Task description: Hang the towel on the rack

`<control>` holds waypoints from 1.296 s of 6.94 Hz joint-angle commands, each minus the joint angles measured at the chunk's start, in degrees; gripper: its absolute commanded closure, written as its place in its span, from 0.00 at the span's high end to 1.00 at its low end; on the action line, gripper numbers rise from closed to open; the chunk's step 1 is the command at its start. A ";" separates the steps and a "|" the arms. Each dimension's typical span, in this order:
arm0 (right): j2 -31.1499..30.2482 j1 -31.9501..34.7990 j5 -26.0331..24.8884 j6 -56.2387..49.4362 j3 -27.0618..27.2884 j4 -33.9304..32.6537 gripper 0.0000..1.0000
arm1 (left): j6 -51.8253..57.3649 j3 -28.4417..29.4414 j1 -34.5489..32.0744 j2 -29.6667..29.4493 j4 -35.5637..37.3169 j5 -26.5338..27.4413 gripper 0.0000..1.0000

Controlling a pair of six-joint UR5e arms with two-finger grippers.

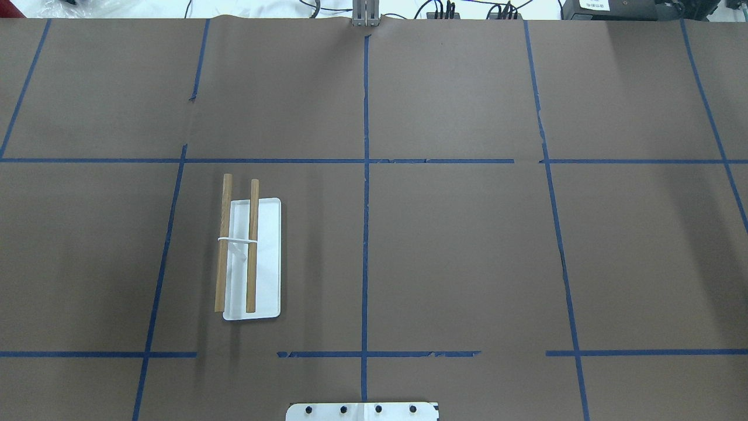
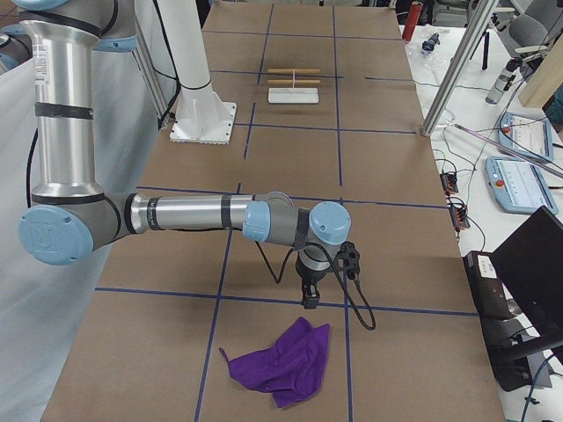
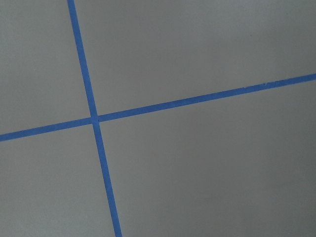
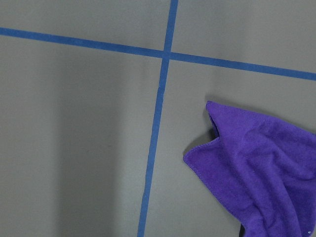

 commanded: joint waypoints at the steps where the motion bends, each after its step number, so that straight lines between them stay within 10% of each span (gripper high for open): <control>1: -0.20 -0.02 1.23 2.49 -0.56 3.43 1.00 | 0.91 -1.36 -1.78 -0.20 0.36 0.09 1.00; 9: -1.60 -3.34 0.98 8.22 -4.08 16.89 1.00 | 0.48 -1.81 -1.62 0.32 0.01 3.69 1.00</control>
